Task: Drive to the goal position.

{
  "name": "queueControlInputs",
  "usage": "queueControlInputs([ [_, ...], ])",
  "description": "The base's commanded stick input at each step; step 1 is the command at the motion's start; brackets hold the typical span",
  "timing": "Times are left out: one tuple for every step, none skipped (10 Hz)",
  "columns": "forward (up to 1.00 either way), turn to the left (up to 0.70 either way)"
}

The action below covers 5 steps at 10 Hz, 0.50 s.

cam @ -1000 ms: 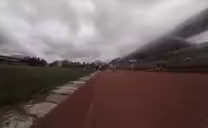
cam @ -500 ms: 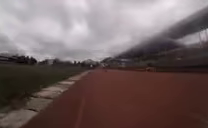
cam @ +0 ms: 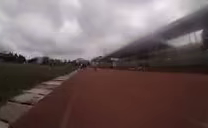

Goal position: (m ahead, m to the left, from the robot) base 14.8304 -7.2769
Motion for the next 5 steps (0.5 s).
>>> queueControlInputs([
  [0.7, -0.35],
  [0.7, -0.35],
  [0.7, -0.35],
  [0.7, -0.35],
  [0.7, -0.35],
])
